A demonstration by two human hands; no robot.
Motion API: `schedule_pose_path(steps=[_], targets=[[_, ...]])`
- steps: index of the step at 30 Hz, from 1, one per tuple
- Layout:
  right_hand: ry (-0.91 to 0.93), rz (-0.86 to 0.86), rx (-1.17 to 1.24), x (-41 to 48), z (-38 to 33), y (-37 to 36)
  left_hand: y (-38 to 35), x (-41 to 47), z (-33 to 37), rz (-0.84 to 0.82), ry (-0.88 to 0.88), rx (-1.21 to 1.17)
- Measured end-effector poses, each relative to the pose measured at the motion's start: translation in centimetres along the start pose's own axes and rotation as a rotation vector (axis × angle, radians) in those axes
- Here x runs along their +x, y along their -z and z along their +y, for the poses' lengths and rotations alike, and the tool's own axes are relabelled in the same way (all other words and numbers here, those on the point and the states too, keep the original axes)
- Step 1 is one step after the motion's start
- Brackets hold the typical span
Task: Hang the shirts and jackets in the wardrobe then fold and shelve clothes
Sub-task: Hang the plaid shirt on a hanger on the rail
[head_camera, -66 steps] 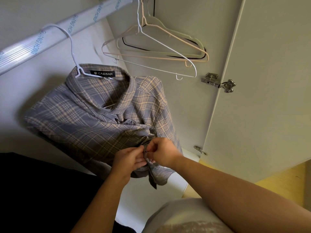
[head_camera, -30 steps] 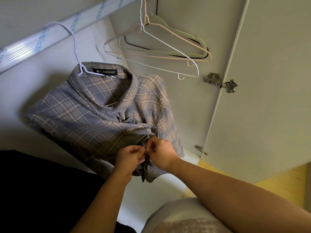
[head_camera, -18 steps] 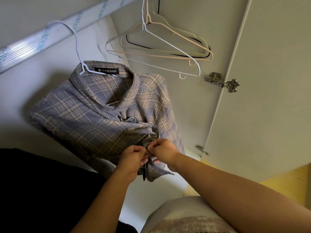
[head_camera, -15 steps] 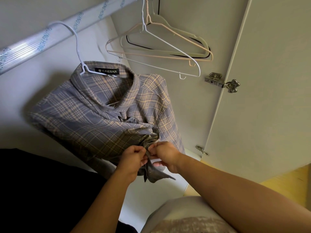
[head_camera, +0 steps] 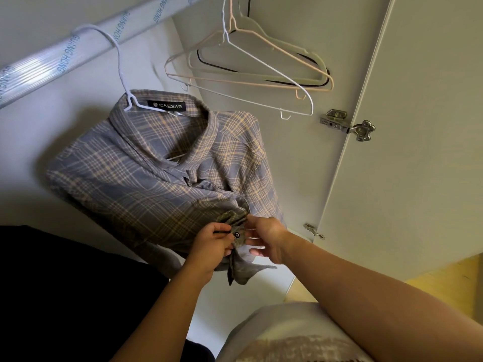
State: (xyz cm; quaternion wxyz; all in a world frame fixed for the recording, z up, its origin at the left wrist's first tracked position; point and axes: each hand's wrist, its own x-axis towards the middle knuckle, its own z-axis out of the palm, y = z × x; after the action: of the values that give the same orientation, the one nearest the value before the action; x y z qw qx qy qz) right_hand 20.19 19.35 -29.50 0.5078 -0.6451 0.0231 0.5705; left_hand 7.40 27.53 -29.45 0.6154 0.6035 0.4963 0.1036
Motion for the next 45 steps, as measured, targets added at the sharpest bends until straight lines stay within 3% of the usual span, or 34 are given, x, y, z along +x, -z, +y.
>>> schedule_pose_path(steps=[7,14,20,22,26,30,36,38,40,43,45], targets=[[-0.03,-0.161,-0.164,-0.1,0.6,0.3,0.3,-0.4,0.4,0.023,0.088,-0.198],[0.121,-0.353,-0.274,-0.2,1.4,0.0,0.5,0.1,1.6,0.192,0.052,-0.452],[0.322,-0.158,-0.51,0.2,1.3,-0.2,0.9,0.4,1.9,0.064,-0.021,-0.51],[0.321,-0.115,-0.454,0.3,0.9,-0.1,0.8,0.3,1.9,0.069,-0.057,-0.395],[0.278,-0.057,-0.346,0.6,0.7,0.1,0.7,0.2,0.9,0.171,-0.061,0.082],[0.263,-0.047,-0.321,0.7,0.5,0.2,1.1,0.5,-0.7,0.094,0.023,0.289],[0.339,0.009,-0.403,0.4,0.4,0.3,1.9,0.8,-2.1,0.17,-0.136,0.564],[0.41,0.033,-0.538,0.3,0.4,0.4,2.2,1.0,-2.1,0.157,-0.161,0.614],[0.457,0.008,-0.865,0.1,0.2,0.4,2.4,1.3,-2.2,0.086,-0.14,0.73],[0.368,-0.132,-1.371,-0.4,0.5,0.0,2.6,1.4,-2.2,-0.055,-0.079,0.919],[0.293,-0.139,-1.526,-0.4,0.8,-0.1,2.8,1.3,-2.2,-0.068,-0.051,0.852]])
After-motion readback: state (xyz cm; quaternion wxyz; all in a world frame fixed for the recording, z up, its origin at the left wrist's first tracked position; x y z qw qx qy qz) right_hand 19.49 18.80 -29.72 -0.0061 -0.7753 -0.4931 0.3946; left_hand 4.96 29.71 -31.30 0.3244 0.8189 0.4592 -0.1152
